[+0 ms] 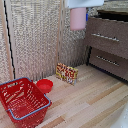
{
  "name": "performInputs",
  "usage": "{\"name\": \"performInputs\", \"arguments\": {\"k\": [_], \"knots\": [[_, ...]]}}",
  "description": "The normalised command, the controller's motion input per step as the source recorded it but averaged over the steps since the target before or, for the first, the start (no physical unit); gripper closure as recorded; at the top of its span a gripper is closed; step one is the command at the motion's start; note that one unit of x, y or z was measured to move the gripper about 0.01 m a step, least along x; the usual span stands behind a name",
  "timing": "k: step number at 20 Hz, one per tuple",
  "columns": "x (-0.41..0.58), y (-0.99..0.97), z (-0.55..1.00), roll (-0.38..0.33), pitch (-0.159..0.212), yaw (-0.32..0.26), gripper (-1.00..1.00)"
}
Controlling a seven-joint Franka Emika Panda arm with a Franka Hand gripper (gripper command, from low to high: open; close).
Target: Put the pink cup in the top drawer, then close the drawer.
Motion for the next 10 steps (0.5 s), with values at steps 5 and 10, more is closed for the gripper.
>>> {"name": "performInputs", "arguments": {"k": [5, 10], "knots": [[0.501, -0.56, 0.95, 0.003, -0.076, 0.009, 1.0], [0.114, -0.68, 0.76, 0.004, -0.106, 0.044, 1.0]]}}
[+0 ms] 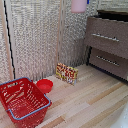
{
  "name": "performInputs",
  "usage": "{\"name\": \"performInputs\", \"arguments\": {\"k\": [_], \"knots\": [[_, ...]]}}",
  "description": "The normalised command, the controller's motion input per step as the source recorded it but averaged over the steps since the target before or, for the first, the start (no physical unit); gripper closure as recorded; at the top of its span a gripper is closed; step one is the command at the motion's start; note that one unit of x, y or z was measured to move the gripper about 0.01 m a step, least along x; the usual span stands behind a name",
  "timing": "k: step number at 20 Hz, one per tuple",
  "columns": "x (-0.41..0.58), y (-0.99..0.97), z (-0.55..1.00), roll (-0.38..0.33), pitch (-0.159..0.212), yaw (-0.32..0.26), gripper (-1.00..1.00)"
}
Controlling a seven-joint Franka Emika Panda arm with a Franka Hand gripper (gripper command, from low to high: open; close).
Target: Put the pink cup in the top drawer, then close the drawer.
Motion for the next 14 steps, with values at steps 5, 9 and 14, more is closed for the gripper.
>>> {"name": "performInputs", "arguments": {"k": [5, 9, 14], "knots": [[-0.002, -0.64, 0.46, -0.039, -0.167, 0.075, 1.0], [-0.01, -0.68, 0.39, -0.062, -0.147, 0.069, 1.0], [-0.013, -0.66, 0.34, -0.081, -0.116, 0.076, 1.0]]}}
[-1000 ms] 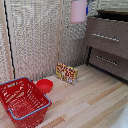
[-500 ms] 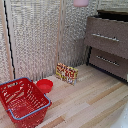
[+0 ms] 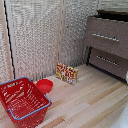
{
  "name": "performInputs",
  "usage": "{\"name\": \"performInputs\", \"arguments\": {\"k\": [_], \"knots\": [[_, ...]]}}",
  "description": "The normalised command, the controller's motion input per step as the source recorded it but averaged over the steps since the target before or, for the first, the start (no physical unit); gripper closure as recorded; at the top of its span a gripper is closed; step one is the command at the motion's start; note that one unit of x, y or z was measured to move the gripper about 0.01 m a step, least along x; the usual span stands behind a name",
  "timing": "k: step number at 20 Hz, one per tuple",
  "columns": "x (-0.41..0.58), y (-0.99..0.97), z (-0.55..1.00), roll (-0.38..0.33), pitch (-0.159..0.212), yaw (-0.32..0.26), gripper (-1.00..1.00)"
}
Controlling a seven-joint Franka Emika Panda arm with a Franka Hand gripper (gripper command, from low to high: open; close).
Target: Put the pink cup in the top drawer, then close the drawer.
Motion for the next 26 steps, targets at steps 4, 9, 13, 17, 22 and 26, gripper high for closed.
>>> {"name": "performInputs", "arguments": {"k": [4, 9, 13, 17, 22, 26], "knots": [[-0.001, -0.65, 0.23, -0.121, -0.028, 0.078, 1.0], [0.001, -0.73, 0.21, -0.175, 0.079, 0.0, 1.0], [0.043, -0.49, 0.18, -0.22, 0.195, -0.151, 1.0], [0.066, -0.4, 0.18, -0.205, 0.2, -0.201, 1.0], [0.113, -0.49, 0.19, -0.189, 0.174, -0.177, 1.0], [0.081, -0.51, 0.13, -0.116, 0.14, -0.22, 1.0]]}}
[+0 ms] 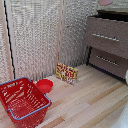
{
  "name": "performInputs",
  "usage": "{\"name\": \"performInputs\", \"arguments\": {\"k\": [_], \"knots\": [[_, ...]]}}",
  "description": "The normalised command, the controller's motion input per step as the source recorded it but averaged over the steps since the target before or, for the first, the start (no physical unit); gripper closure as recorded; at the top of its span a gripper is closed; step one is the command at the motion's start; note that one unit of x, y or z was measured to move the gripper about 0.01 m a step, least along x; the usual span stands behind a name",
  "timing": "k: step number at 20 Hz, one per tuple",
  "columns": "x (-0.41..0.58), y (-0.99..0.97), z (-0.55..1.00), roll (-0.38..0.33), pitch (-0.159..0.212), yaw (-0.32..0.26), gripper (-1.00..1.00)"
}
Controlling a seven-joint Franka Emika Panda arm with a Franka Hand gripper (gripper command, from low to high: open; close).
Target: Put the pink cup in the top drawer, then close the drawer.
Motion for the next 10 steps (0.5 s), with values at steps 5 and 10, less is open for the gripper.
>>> {"name": "performInputs", "arguments": {"k": [5, 10], "knots": [[0.003, -0.5, -0.02, -0.068, 0.076, -0.238, 1.0], [-0.219, -0.27, -0.25, 0.001, 0.004, -0.208, 1.0]]}}
